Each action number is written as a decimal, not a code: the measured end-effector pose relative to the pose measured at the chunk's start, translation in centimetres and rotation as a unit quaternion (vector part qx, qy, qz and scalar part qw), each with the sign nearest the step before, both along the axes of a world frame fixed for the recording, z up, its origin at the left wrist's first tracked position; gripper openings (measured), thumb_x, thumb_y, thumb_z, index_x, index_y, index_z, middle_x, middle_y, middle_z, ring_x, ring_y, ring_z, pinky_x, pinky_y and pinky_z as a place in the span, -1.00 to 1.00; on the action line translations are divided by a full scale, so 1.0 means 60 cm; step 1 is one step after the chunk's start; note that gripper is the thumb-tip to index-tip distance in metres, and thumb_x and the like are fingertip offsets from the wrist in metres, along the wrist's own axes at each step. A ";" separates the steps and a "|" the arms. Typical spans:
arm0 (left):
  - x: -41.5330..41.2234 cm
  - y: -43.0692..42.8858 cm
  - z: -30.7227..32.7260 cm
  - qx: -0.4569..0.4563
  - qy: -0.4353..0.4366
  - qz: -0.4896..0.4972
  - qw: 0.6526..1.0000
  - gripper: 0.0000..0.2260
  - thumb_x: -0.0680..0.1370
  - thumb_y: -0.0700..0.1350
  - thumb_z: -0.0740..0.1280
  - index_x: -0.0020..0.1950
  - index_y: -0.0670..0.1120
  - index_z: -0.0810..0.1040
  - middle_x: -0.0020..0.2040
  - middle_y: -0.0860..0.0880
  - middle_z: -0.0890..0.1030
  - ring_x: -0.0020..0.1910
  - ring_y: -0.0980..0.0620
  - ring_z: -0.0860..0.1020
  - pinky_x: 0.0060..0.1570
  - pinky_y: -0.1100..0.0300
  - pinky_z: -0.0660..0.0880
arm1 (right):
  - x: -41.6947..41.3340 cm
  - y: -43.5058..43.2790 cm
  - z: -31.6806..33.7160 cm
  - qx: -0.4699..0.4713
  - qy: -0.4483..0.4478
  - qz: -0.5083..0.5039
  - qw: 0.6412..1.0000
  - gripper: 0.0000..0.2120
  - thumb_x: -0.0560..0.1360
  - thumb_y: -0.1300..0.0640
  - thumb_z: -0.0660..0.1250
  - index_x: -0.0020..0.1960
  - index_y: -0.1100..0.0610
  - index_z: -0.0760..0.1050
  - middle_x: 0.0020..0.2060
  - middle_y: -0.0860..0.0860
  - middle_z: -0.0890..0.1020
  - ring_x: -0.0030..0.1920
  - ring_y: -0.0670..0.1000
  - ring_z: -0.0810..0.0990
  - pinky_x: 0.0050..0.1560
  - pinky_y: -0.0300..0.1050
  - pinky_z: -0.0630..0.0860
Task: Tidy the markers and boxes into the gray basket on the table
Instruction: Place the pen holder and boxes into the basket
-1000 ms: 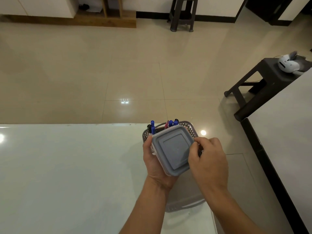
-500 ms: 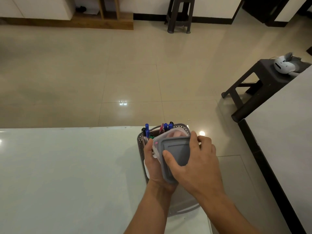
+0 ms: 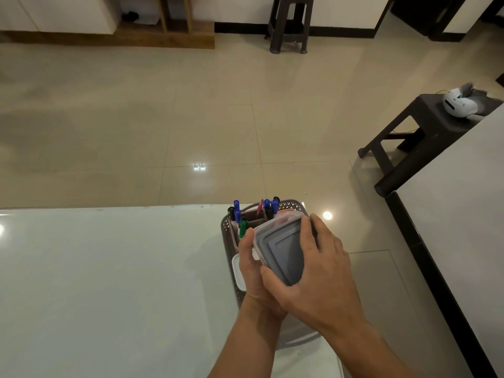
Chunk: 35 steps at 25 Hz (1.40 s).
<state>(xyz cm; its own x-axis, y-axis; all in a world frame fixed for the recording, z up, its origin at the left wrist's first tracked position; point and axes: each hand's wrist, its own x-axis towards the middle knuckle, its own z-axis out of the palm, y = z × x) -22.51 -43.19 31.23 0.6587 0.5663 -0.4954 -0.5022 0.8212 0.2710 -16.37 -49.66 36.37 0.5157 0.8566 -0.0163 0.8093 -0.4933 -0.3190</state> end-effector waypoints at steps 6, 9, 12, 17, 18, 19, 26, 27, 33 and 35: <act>0.004 0.003 0.010 0.011 0.002 0.011 1.000 -0.44 0.52 0.29 0.18 0.12 -0.11 0.72 -0.02 -0.17 0.68 -0.13 -0.10 0.66 -0.11 0.05 0.62 | 0.002 0.013 0.004 0.011 -0.020 -0.020 1.000 0.00 0.36 -0.55 0.07 0.62 0.00 0.09 0.55 0.04 0.19 0.50 0.10 0.24 0.44 0.14 0.32; 0.006 -0.001 0.008 0.015 0.008 0.027 0.999 -0.46 0.54 0.27 0.14 -0.02 -0.08 0.77 -0.10 -0.14 0.70 -0.21 -0.05 0.68 -0.20 0.10 0.64 | 0.001 0.018 0.004 -0.003 -0.016 -0.013 1.000 -0.01 0.36 -0.56 0.04 0.63 -0.02 0.05 0.56 0.03 0.15 0.50 0.09 0.21 0.45 0.12 0.31; 0.006 -0.005 0.009 0.006 0.005 0.030 1.000 -0.45 0.58 0.26 0.12 0.00 -0.09 0.76 -0.08 -0.15 0.70 -0.20 -0.06 0.69 -0.21 0.10 0.66 | 0.003 0.017 -0.002 -0.007 -0.007 -0.015 1.000 -0.01 0.37 -0.56 0.05 0.64 -0.04 -0.01 0.57 0.01 0.10 0.52 0.09 0.18 0.46 0.12 0.32; 0.000 -0.013 -0.010 0.017 0.031 0.009 0.999 -0.45 0.59 0.28 0.11 -0.04 -0.05 0.77 -0.11 -0.11 0.71 -0.19 -0.03 0.68 -0.16 0.11 0.62 | -0.007 0.003 -0.018 -0.026 0.020 -0.020 0.999 -0.01 0.38 -0.56 0.02 0.64 -0.08 -0.15 0.58 0.03 0.03 0.54 0.11 0.14 0.46 0.18 0.33; -0.002 -0.017 -0.017 0.018 0.026 0.000 1.000 -0.44 0.58 0.29 0.10 -0.02 -0.05 0.77 -0.08 -0.11 0.71 -0.16 -0.03 0.68 -0.11 0.10 0.62 | -0.007 -0.002 -0.023 -0.033 0.023 -0.027 0.999 -0.01 0.39 -0.57 0.01 0.64 -0.07 -0.16 0.58 0.05 0.03 0.54 0.12 0.14 0.46 0.19 0.33; -0.003 -0.029 -0.024 0.016 0.014 -0.016 1.000 -0.42 0.57 0.31 0.10 0.04 -0.05 0.76 -0.02 -0.12 0.72 -0.09 -0.05 0.68 -0.02 0.07 0.62 | -0.007 -0.013 -0.029 -0.046 0.029 -0.039 0.998 0.00 0.39 -0.57 0.00 0.64 -0.06 -0.16 0.58 0.07 0.02 0.54 0.13 0.13 0.46 0.20 0.32; -0.002 -0.068 -0.061 0.031 -0.062 -0.056 0.996 -0.44 0.63 0.19 0.02 0.42 -0.12 0.51 0.29 -0.18 0.59 0.26 -0.15 0.56 0.31 -0.09 0.46 | -0.001 -0.046 -0.064 -0.081 0.036 -0.045 0.995 -0.13 0.48 -0.54 -0.23 0.64 -0.07 -0.12 0.58 0.08 0.03 0.55 0.14 0.11 0.49 0.23 0.23; -0.002 -0.071 -0.064 0.030 -0.061 -0.065 0.996 -0.46 0.62 0.16 0.04 0.39 -0.13 0.54 0.26 -0.17 0.60 0.24 -0.14 0.57 0.32 -0.07 0.46 | 0.003 -0.050 -0.069 -0.087 0.027 -0.047 0.995 -0.15 0.50 -0.51 -0.19 0.63 -0.05 -0.09 0.57 0.09 0.07 0.53 0.15 0.15 0.47 0.22 0.26; -0.016 -0.076 -0.083 0.013 0.003 -0.108 0.994 -0.55 0.50 0.10 0.21 0.18 -0.16 0.67 0.09 -0.20 0.65 0.04 -0.16 0.64 0.12 -0.02 0.55 | 0.011 -0.082 -0.100 -0.003 0.116 -0.101 0.988 -0.35 0.57 -0.38 0.04 0.54 -0.06 0.14 0.40 0.02 0.29 0.34 0.04 0.40 0.23 0.05 0.56; -0.022 -0.074 -0.087 0.005 0.010 -0.121 0.993 -0.56 0.48 0.09 0.21 0.13 -0.15 0.69 0.06 -0.22 0.65 -0.04 -0.17 0.64 -0.01 -0.01 0.58 | 0.022 -0.084 -0.106 0.064 0.226 -0.161 0.958 -0.52 0.62 -0.27 0.11 0.45 -0.06 0.25 0.29 -0.04 0.39 0.24 -0.03 0.48 0.12 -0.02 0.61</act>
